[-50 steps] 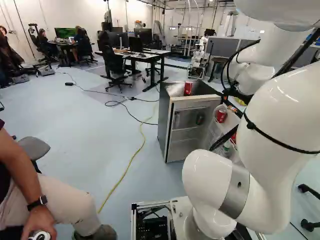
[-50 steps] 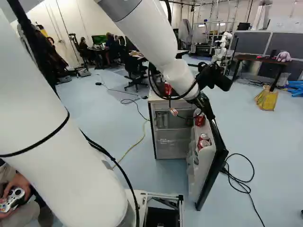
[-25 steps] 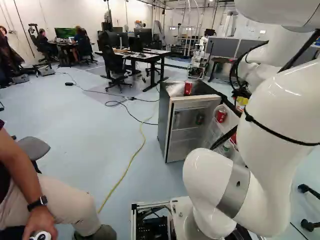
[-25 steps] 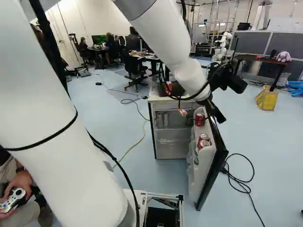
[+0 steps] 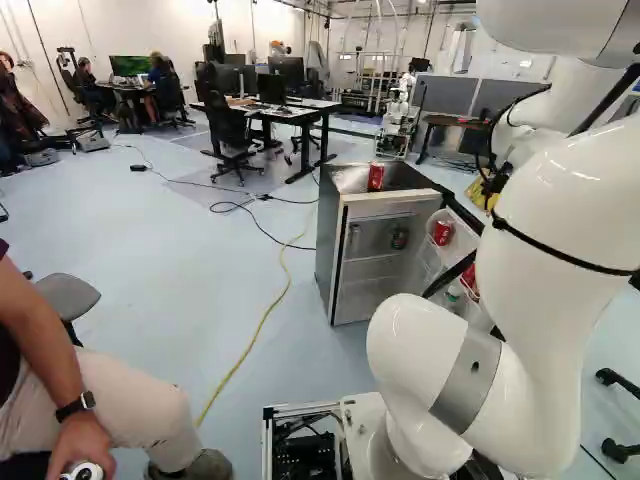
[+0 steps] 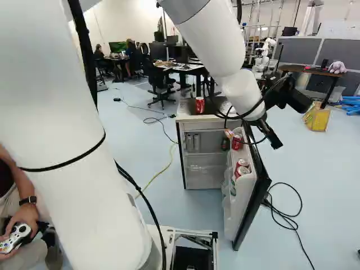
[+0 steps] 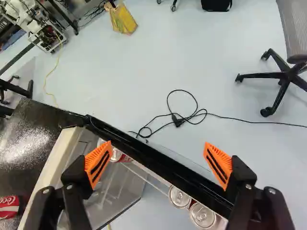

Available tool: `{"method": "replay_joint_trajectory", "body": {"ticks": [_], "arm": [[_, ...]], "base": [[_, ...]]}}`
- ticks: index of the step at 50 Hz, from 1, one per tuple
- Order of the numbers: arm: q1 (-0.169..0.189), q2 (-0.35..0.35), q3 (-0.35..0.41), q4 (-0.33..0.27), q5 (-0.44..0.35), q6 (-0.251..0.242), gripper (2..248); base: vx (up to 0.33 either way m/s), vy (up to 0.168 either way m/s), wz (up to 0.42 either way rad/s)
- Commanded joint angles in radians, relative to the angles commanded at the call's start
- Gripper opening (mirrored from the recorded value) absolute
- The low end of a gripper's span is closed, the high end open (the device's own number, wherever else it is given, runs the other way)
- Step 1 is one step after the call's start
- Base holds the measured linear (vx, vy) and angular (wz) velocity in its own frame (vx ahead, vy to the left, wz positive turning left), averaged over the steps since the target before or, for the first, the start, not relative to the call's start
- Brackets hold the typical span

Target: Grab a drink from the fridge

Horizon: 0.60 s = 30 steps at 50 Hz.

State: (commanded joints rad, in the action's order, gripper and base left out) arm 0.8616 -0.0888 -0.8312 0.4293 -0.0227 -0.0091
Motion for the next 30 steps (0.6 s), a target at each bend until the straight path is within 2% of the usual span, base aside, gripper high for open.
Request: {"method": "replay_joint_trajectory", "body": {"ticks": [14,30], "arm": [[0.033,-0.048,-0.052,0.013,0.019,0.000,247],[0.082,-0.089,-0.098,0.065,0.078,0.000,247]], "base": [[0.000,0.000,0.000],[0.000,0.000,0.000]]}}
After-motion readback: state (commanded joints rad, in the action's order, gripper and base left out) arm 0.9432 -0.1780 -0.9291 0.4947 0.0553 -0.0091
